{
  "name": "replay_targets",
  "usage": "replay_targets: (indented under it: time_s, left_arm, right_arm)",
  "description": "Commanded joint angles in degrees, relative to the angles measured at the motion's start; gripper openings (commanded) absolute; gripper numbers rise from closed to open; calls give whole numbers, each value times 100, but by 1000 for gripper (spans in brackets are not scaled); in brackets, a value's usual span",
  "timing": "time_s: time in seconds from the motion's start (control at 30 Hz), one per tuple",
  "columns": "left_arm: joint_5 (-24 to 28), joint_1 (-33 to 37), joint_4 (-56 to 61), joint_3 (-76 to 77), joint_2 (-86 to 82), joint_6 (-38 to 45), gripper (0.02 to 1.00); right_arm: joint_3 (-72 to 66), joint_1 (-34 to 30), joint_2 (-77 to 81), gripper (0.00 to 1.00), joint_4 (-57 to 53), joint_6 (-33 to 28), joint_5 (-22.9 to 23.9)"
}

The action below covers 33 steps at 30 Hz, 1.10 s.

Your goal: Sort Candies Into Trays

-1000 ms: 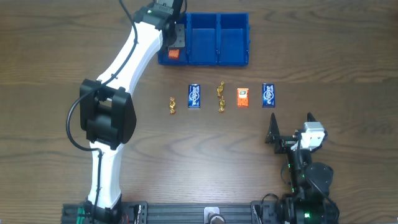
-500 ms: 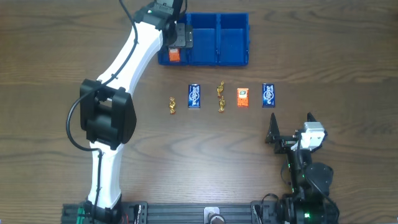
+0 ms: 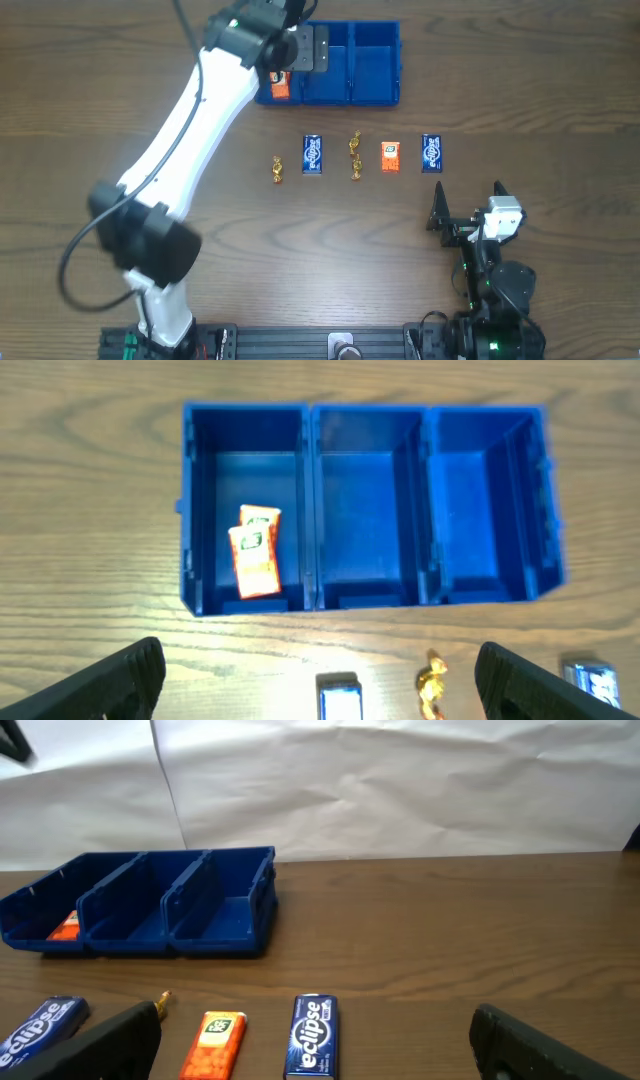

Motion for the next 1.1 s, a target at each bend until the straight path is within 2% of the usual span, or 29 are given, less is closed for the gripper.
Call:
replay_targets:
  time_s: [0.03, 0.3, 0.73, 0.9, 1.1]
  left_arm:
    - [-170, -136, 313, -1222, -984, -149, 980]
    - [-610, -968, 682, -1917, -1506, -404, 963]
    - [-629, -2026, 1834, -1899, -466, -1202, 934]
    - [-645, -2317, 1823, -1390, 337, -1440, 934]
    - [-498, -2446, 1156, -238, 1521, -1919, 930]
  right_arm:
    - [-24, 11, -44, 998, -15, -72, -7]
    - [-24, 11, -44, 998, -15, -72, -9]
    - [-24, 11, -44, 998, -15, -72, -9]
    - [-24, 11, -44, 998, -15, -72, -7]
    - [-24, 11, -44, 998, -15, -72, -7]
